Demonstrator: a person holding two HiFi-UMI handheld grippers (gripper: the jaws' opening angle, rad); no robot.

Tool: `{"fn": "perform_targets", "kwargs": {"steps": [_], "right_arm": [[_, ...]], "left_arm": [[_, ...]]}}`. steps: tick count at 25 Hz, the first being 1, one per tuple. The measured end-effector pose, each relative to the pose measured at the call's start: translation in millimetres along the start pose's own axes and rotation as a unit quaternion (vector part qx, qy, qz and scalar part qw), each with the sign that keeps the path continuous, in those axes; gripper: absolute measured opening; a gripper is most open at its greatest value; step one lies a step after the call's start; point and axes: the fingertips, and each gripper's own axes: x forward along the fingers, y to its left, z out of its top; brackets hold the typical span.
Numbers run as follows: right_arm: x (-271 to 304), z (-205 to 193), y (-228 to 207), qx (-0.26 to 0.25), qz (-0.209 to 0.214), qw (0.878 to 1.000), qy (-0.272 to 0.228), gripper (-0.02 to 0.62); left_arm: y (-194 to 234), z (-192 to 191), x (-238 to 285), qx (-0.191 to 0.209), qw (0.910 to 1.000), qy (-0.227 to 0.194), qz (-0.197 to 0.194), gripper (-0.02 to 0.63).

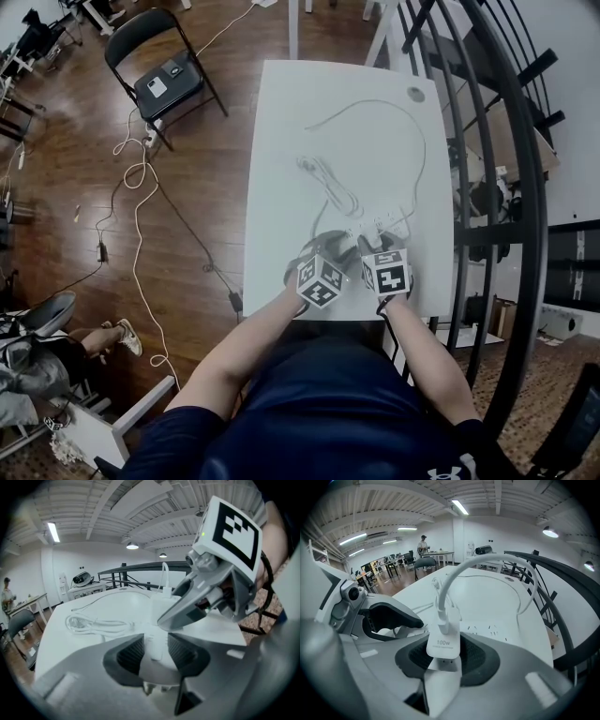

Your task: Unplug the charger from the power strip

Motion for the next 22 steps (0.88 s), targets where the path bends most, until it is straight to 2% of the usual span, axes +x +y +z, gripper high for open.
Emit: {"fn": "perform_targets", "kwargs": {"steps": [22], "right_arm": [[-2.9, 0.9, 0.1, 0.008, -0.008, 1.0, -0.024, 0.143]], "left_arm": [[-0.2, -3.0, 0.7, -0.005, 1.0, 0.003, -0.003, 0.163]]}}
